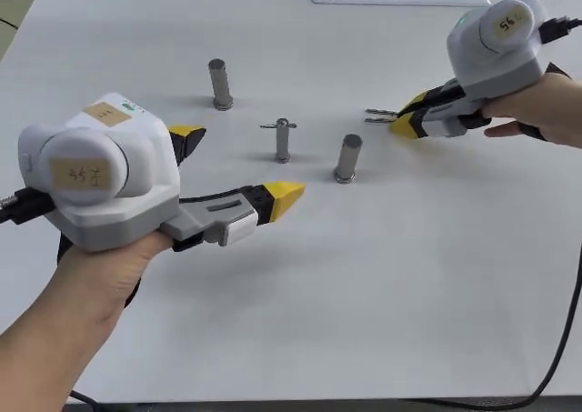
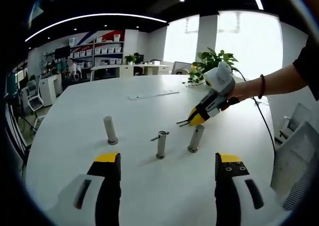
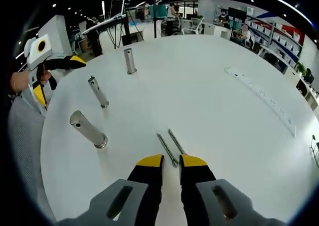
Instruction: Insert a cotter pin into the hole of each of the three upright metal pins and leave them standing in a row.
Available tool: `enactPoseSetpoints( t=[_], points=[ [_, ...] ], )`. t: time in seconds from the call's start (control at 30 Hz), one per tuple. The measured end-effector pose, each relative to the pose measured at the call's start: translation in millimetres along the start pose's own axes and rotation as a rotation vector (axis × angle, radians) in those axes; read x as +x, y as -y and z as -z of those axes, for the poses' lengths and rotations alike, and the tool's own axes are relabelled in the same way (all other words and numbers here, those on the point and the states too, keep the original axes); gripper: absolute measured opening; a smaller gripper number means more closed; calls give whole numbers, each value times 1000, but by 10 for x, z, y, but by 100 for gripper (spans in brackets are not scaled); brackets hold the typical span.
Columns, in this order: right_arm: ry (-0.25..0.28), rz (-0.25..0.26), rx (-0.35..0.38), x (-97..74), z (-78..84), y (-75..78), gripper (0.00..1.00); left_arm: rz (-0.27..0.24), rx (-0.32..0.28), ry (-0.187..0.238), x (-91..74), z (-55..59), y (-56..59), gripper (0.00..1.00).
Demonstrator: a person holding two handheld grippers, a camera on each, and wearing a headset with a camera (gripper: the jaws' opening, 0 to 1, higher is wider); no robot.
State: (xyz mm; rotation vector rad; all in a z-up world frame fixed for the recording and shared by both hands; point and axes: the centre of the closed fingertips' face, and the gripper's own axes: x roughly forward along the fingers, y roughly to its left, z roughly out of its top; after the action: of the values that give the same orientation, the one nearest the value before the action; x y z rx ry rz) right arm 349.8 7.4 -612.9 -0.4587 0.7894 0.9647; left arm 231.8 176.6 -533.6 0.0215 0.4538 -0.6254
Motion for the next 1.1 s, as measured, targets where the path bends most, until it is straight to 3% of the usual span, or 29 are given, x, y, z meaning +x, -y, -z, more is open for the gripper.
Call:
enactPoseSetpoints(
  t=[0.4,0.77,0.87,1.1],
  points=[
    [-35,-12,56,-37,25,-1,3,-1,-11,1,9,0,-18,73],
    [-163,-54,-45,-73,33,-83,4,0,-10,-6,-2,19,-29,71],
    [-223,-62,-130,-78,43,-84,3,1,-9,-8,-3,19,-29,70],
    [-288,-67,-203,-69,35,-122,0,5,-3,-15,-2,25,-25,70]
  ],
)
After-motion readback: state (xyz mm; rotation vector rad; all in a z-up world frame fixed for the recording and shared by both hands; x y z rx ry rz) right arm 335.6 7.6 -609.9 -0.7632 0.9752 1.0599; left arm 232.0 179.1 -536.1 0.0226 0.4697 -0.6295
